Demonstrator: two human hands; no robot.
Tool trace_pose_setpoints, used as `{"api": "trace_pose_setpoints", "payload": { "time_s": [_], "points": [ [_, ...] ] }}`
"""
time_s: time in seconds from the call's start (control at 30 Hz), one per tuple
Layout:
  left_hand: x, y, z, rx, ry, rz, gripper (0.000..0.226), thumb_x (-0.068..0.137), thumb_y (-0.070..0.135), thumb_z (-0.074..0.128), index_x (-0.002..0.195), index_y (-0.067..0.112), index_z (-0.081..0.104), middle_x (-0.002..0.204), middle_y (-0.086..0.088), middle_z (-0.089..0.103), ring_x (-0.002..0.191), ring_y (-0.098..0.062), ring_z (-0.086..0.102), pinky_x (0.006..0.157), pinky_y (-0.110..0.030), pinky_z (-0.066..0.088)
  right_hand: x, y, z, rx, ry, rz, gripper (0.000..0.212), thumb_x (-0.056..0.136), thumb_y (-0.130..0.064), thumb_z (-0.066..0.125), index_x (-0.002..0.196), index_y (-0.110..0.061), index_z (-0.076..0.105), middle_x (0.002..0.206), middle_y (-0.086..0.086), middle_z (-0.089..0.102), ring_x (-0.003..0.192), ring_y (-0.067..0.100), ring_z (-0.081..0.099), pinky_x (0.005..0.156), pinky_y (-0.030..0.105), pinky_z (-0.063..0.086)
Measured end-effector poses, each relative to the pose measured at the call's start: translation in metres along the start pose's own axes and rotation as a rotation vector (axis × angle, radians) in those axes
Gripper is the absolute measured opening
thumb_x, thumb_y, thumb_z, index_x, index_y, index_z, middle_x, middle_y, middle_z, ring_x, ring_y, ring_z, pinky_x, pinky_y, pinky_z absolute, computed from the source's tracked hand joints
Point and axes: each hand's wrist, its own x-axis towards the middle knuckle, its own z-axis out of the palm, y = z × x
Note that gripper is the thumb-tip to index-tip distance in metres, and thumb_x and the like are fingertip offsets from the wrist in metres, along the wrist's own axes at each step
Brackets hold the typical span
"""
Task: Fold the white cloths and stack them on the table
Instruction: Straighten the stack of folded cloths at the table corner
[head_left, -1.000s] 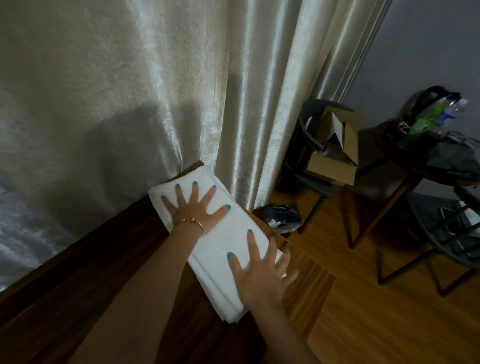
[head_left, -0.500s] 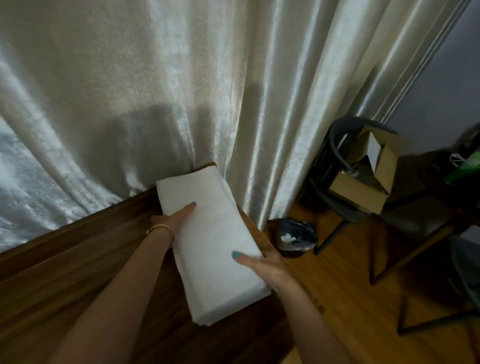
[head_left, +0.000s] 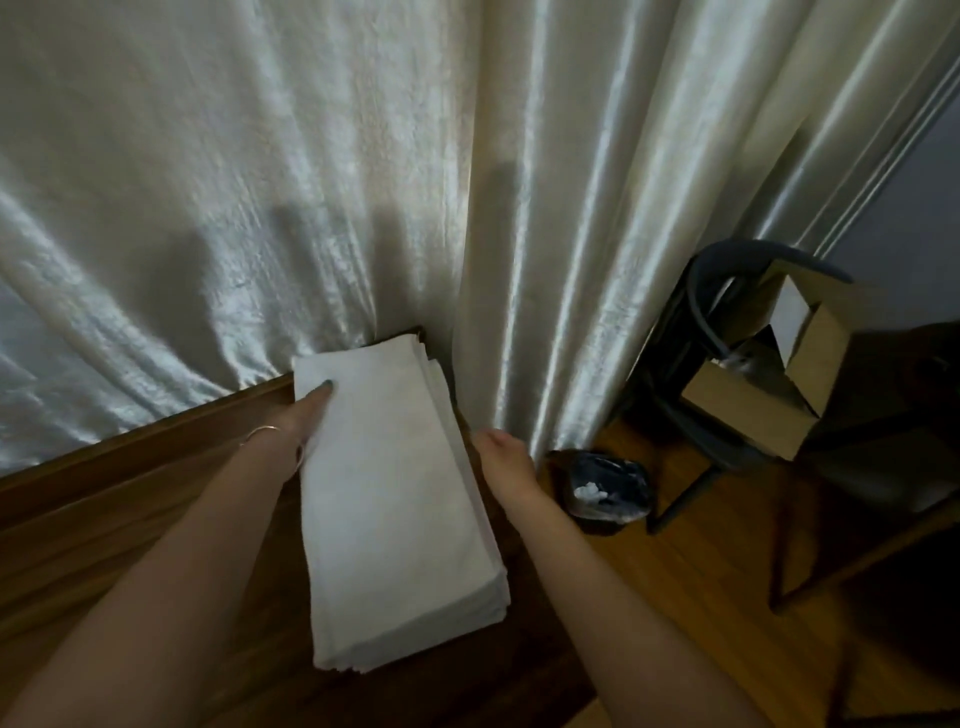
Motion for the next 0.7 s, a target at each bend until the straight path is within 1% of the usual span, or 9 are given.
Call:
{"api": "trace_pose_setpoints", "payload": {
  "time_s": [0.03, 0.1, 0.17, 0.23, 0.3, 0.37, 0.43, 0.57, 0.7],
  "points": [
    [-0.001, 0.002, 0.002, 0.014, 0.002, -0.011, 0.045, 0.090, 0.040, 0.058, 0.121, 0.007, 0.058, 0.111, -0.013, 0.063, 0.088, -0.025, 0.059, 0.086, -0.037, 0.045, 0.014, -0.005, 0.002, -0.019, 0.029, -0.013, 0.029, 0.097, -0.031, 0.047, 0.108, -0.015, 0.069, 0.111, 0.007, 0.067, 0.103, 0.024, 0.060, 0.088, 0.030, 0.047],
    [0.001, 0.005, 0.005, 0.010, -0.018, -0.013, 0.030, 0.092, 0.036, 0.057, 0.105, 0.010, 0.062, 0.095, -0.010, 0.063, 0.084, -0.024, 0.059, 0.085, -0.035, 0.044, 0.036, -0.016, 0.008, -0.012, 0.078, -0.080, 0.029, 0.096, -0.025, 0.051, 0.119, -0.017, 0.067, 0.121, 0.005, 0.065, 0.112, 0.022, 0.059, 0.099, 0.035, 0.046],
    [0.011, 0.007, 0.004, -0.002, 0.006, -0.014, 0.037, 0.084, 0.041, 0.066, 0.101, 0.008, 0.065, 0.096, -0.012, 0.066, 0.078, -0.023, 0.063, 0.082, -0.035, 0.048, 0.051, -0.030, 0.017, -0.006, 0.097, -0.159, 0.033, 0.097, -0.015, 0.050, 0.127, -0.015, 0.062, 0.130, 0.004, 0.061, 0.119, 0.020, 0.056, 0.105, 0.034, 0.043],
    [0.025, 0.007, -0.001, -0.009, 0.018, -0.010, 0.063, 0.069, 0.049, 0.077, 0.111, 0.004, 0.065, 0.107, -0.013, 0.068, 0.086, -0.028, 0.067, 0.085, -0.039, 0.053, 0.059, -0.045, 0.026, -0.034, 0.063, -0.181, 0.033, 0.097, -0.015, 0.048, 0.128, -0.013, 0.060, 0.130, 0.005, 0.060, 0.119, 0.021, 0.055, 0.101, 0.029, 0.043],
    [0.041, 0.005, -0.005, -0.017, 0.023, -0.017, 0.078, 0.057, 0.054, 0.081, 0.115, 0.005, 0.063, 0.109, -0.013, 0.068, 0.090, -0.030, 0.068, 0.088, -0.044, 0.053, 0.067, -0.058, 0.036, -0.021, -0.010, -0.119, 0.039, 0.096, -0.029, 0.053, 0.128, -0.007, 0.058, 0.127, 0.008, 0.061, 0.112, 0.023, 0.058, 0.095, 0.030, 0.045],
    [0.040, 0.007, -0.003, -0.005, 0.036, -0.047, 0.081, 0.055, 0.054, 0.082, 0.114, 0.003, 0.060, 0.105, -0.012, 0.068, 0.090, -0.030, 0.068, 0.088, -0.044, 0.053, 0.072, -0.065, 0.048, 0.062, -0.098, -0.027, 0.060, 0.088, -0.045, 0.063, 0.133, -0.009, 0.050, 0.123, 0.004, 0.059, 0.103, 0.020, 0.059, 0.087, 0.029, 0.048],
    [0.035, 0.007, 0.000, 0.017, 0.052, -0.041, 0.076, 0.058, 0.055, 0.080, 0.107, 0.003, 0.057, 0.102, -0.010, 0.065, 0.089, -0.029, 0.066, 0.087, -0.040, 0.053, 0.078, -0.064, 0.057, 0.074, -0.087, -0.013, 0.069, 0.078, -0.048, 0.075, 0.131, -0.013, 0.047, 0.119, -0.002, 0.057, 0.097, 0.016, 0.059, 0.079, 0.026, 0.048],
    [0.037, 0.004, -0.003, 0.038, 0.077, -0.040, 0.091, 0.049, 0.062, 0.079, 0.115, 0.003, 0.059, 0.108, -0.012, 0.065, 0.091, -0.030, 0.065, 0.088, -0.044, 0.053, 0.090, -0.067, 0.068, 0.012, -0.019, -0.042, 0.074, 0.066, -0.044, 0.085, 0.123, -0.014, 0.048, 0.118, 0.001, 0.061, 0.098, 0.017, 0.063, 0.074, 0.026, 0.050],
    [0.036, 0.003, 0.001, 0.059, 0.083, -0.027, 0.074, 0.070, 0.054, 0.074, 0.119, 0.002, 0.057, 0.108, -0.011, 0.062, 0.090, -0.028, 0.061, 0.084, -0.037, 0.051, 0.102, -0.063, 0.074, 0.032, -0.028, -0.019, 0.066, 0.066, -0.043, 0.084, 0.119, -0.013, 0.059, 0.111, 0.002, 0.067, 0.094, 0.019, 0.066, 0.080, 0.029, 0.056]
  ]
}}
